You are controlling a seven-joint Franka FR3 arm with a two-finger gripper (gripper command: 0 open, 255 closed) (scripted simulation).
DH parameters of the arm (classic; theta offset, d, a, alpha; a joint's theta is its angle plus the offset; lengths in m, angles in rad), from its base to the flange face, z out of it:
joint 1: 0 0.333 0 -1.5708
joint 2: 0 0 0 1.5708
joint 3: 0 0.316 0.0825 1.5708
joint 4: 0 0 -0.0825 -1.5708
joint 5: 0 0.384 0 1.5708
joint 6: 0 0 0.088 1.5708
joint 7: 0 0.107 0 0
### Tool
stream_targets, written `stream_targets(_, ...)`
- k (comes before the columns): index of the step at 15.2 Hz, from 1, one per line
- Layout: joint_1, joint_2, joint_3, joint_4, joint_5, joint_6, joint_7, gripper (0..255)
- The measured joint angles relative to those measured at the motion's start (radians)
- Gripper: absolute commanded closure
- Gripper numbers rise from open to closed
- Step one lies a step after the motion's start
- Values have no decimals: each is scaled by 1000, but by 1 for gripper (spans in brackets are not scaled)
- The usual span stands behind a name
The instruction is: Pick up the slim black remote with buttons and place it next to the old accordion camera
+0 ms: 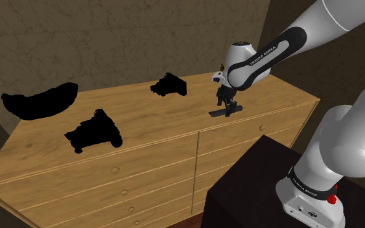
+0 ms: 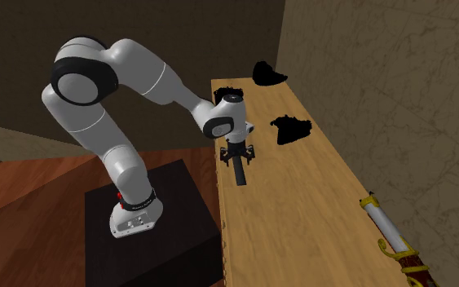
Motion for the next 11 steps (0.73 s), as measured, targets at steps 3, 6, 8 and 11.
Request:
stream_targets(3,1,3,0,-1,1,4,0,0)
stream_targets(6,1,4,0,-1,1,5,0,255)
stream_targets(8,2,0,1,0,2,-2,1,255)
stream_targets(11,2,-1,1,-1,2,-1,1,255)
